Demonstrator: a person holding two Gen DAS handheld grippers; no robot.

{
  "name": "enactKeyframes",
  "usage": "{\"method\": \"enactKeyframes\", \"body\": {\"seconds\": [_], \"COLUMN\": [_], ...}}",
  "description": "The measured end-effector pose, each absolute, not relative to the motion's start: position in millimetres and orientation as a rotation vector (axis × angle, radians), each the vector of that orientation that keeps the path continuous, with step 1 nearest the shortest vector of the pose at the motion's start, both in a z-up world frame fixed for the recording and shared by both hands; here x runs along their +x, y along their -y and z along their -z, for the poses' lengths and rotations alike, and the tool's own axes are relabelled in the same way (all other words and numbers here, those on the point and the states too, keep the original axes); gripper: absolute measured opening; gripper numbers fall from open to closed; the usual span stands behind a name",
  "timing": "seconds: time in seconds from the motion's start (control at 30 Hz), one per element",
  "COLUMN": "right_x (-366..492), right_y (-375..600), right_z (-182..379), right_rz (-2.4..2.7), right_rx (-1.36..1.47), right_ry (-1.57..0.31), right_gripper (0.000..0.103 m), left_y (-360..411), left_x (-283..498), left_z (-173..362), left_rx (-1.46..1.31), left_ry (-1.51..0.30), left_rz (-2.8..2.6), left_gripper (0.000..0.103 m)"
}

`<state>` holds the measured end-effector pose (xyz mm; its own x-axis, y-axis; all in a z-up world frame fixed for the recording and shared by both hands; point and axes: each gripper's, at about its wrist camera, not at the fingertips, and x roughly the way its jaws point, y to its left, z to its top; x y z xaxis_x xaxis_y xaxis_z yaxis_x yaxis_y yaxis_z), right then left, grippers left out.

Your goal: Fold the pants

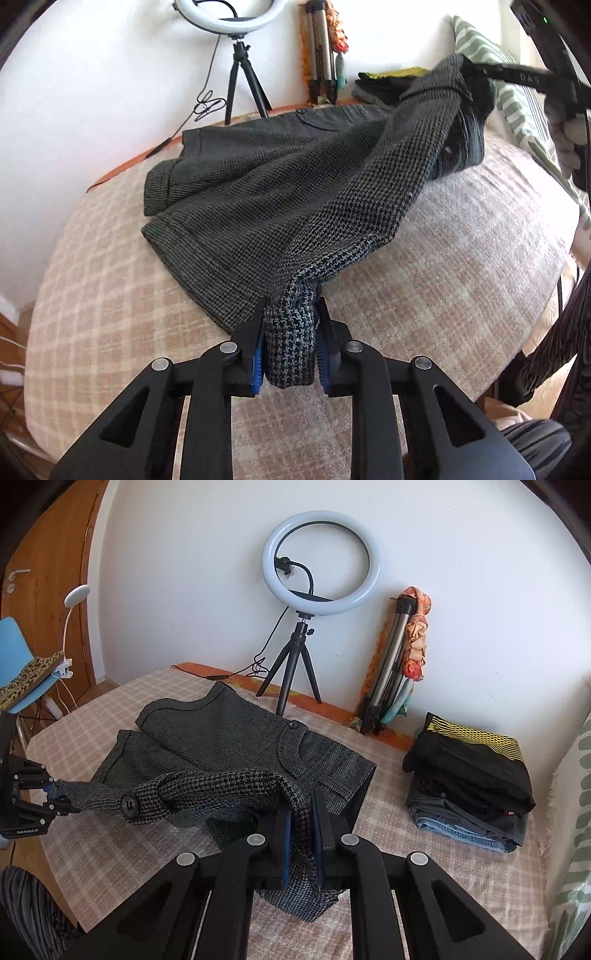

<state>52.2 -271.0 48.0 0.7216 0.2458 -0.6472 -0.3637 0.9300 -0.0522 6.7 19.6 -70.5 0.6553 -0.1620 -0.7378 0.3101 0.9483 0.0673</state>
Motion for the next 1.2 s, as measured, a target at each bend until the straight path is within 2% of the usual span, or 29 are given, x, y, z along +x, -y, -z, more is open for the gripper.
{"method": "enactKeyframes", "body": {"seconds": [0.03, 0.07, 0.2, 0.33, 0.5, 0.63, 0.83, 1.2], "right_x": [44, 36, -2, -19, -14, 13, 83, 211], "right_y": [273, 274, 261, 247, 254, 270, 275, 280], "right_z": [-48, -48, -44, -38, -62, -86, -96, -57], "right_rz": [-0.353, -0.369, -0.420, -0.438, -0.432, -0.411, -0.365, -0.277], "right_rx": [-0.174, -0.168, -0.249, -0.311, -0.279, -0.212, -0.209, -0.275], "right_ry": [-0.688, -0.692, -0.685, -0.675, -0.624, -0.600, -0.596, -0.708], "right_gripper": [0.007, 0.007, 0.008, 0.007, 0.007, 0.007, 0.007, 0.007], "left_y": [-26, -34, -67, -79, -80, -74, -71, -49], "left_x": [7, 7, 8, 13, 26, 38, 98, 229], "left_z": [60, 49, 8, -17, -42, -59, -79, -65], "left_rx": [0.173, 0.152, 0.045, 0.054, 0.059, 0.108, 0.180, 0.326], "left_ry": [-0.781, -0.746, -0.647, -0.588, -0.540, -0.522, -0.537, -0.663], "left_rz": [0.249, 0.223, 0.167, 0.140, 0.144, 0.158, 0.148, 0.125], "left_gripper": [0.018, 0.012, 0.012, 0.012, 0.012, 0.012, 0.012, 0.012]}}
